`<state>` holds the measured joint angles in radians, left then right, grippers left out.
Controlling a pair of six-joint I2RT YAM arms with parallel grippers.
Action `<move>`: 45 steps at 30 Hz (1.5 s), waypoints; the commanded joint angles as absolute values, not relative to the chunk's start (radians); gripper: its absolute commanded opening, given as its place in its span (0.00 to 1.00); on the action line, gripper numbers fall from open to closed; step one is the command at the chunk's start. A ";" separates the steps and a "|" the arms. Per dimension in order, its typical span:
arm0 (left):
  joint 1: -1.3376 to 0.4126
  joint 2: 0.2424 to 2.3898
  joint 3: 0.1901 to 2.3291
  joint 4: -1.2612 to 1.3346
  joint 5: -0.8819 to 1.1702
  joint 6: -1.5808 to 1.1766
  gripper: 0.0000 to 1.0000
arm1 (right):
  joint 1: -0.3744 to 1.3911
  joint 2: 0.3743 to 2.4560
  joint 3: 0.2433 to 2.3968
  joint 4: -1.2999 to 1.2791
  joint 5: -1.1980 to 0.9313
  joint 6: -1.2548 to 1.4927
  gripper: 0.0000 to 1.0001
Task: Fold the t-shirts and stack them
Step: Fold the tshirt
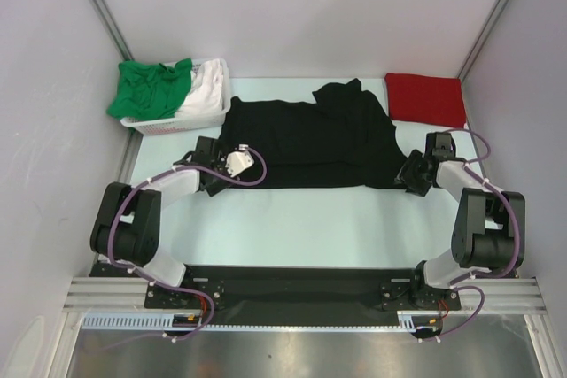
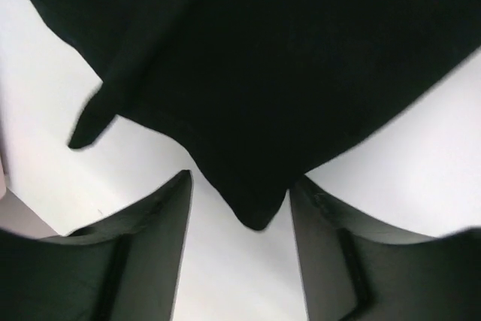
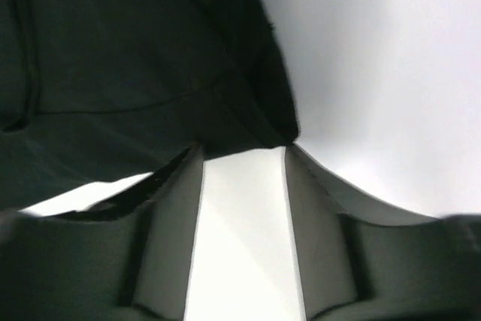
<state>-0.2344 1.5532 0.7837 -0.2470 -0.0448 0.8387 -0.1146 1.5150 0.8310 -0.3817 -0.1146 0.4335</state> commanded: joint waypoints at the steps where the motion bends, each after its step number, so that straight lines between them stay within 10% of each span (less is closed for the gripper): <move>1: -0.235 1.611 0.785 -0.161 -0.061 0.856 0.58 | -0.146 1.539 0.804 -0.302 -0.117 0.451 0.47; 6: -0.238 1.638 0.788 -0.126 -0.092 0.815 0.00 | -0.172 1.540 0.790 -0.276 -0.109 0.454 0.08; 33: -0.232 1.173 0.676 -0.813 -0.031 0.893 0.01 | -0.301 0.713 0.552 -0.890 -0.072 0.845 0.00; 37: -0.226 1.227 0.701 -0.805 -0.040 0.919 0.50 | -0.302 0.675 0.551 -0.913 0.030 0.879 0.58; 40: -0.170 1.261 0.799 -0.833 -0.008 0.934 0.72 | -0.302 0.680 0.610 -0.807 0.026 0.838 0.62; 45: -0.046 1.287 0.968 -0.792 0.127 0.859 0.73 | -0.146 0.837 0.777 -0.583 -0.130 0.501 0.62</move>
